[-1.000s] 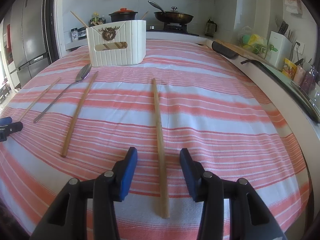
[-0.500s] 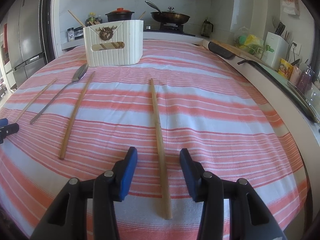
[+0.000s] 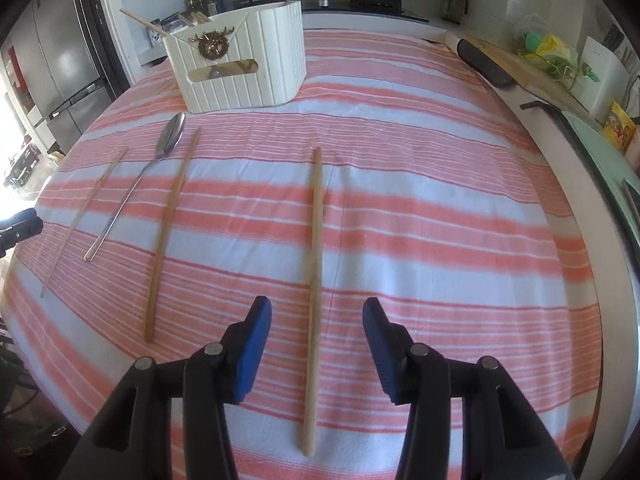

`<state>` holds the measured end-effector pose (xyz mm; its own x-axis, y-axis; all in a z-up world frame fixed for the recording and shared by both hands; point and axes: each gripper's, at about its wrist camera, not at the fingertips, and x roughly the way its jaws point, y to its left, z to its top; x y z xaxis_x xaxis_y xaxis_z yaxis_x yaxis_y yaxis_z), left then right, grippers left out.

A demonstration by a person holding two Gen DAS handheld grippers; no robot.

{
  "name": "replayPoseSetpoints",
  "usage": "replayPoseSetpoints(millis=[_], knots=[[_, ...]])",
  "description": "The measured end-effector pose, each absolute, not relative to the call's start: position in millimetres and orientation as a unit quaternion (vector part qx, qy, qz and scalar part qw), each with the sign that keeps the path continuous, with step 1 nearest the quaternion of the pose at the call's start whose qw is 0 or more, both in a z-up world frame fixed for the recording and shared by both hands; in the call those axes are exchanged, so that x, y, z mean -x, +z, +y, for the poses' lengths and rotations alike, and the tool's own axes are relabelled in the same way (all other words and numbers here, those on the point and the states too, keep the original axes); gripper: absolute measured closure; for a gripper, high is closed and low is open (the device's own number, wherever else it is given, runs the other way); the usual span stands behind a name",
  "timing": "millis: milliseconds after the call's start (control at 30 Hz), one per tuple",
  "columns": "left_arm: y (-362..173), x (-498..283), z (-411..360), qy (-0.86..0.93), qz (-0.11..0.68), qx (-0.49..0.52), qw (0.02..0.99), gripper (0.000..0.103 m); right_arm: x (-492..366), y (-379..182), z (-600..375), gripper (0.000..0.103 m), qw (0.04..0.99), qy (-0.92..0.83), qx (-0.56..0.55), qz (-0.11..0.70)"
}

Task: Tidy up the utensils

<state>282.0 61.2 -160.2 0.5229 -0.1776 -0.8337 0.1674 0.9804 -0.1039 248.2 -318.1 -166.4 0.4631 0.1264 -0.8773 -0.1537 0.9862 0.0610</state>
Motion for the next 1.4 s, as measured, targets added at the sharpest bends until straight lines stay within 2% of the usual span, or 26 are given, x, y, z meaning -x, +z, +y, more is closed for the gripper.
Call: replayPoseSetpoints(millis=[200, 467, 500, 533, 633, 667, 700, 733, 900, 1200, 1400], knots=[[-174.7, -333.8, 45.6, -0.129, 0.510, -0.009, 0.850, 0.021, -302.7, -174.4, -325.1, 0.055, 0.826, 0.094, -0.020, 0.556], [-198.7, -386.7, 26.1, -0.132, 0.553, -0.032, 0.822, 0.040, -360.6, -185.6, -290.7, 0.055, 0.806, 0.108, 0.036, 0.581], [-198.5, -389.9, 23.7, -0.129, 0.551, -0.039, 0.824, 0.041, -366.1, -185.6, -285.8, 0.058, 0.804, 0.110, 0.045, 0.582], [-198.2, -392.9, 20.6, -0.127, 0.551, -0.046, 0.823, 0.046, -371.7, -186.5, -282.5, 0.062, 0.803, 0.109, 0.048, 0.585], [-197.4, -397.8, 12.1, -0.117, 0.548, -0.068, 0.825, 0.070, -384.5, -186.0, -275.8, 0.077, 0.807, 0.094, 0.062, 0.580], [-196.9, -398.6, 11.4, -0.111, 0.544, -0.074, 0.828, 0.081, -387.6, -185.7, -275.0, 0.090, 0.808, 0.088, 0.062, 0.580], [-196.3, -398.8, 9.6, -0.110, 0.540, -0.077, 0.831, 0.093, -390.3, -186.1, -274.6, 0.097, 0.809, 0.082, 0.063, 0.579], [-196.3, -398.9, 8.9, -0.117, 0.541, -0.070, 0.830, 0.098, -392.2, -186.1, -275.0, 0.097, 0.811, 0.082, 0.058, 0.577], [-178.3, -384.0, 14.3, -0.107, 0.509, -0.046, 0.853, 0.098, -382.7, -171.7, -283.3, 0.097, 0.831, 0.090, 0.019, 0.549], [-75.0, -320.1, 43.9, -0.121, 0.391, 0.010, 0.912, 0.098, -311.7, -64.9, -292.6, 0.097, 0.896, 0.125, 0.017, 0.425], [-25.6, -275.8, 55.4, -0.141, 0.324, 0.026, 0.935, 0.098, -266.0, -10.9, -291.6, 0.097, 0.925, 0.148, 0.023, 0.350]])
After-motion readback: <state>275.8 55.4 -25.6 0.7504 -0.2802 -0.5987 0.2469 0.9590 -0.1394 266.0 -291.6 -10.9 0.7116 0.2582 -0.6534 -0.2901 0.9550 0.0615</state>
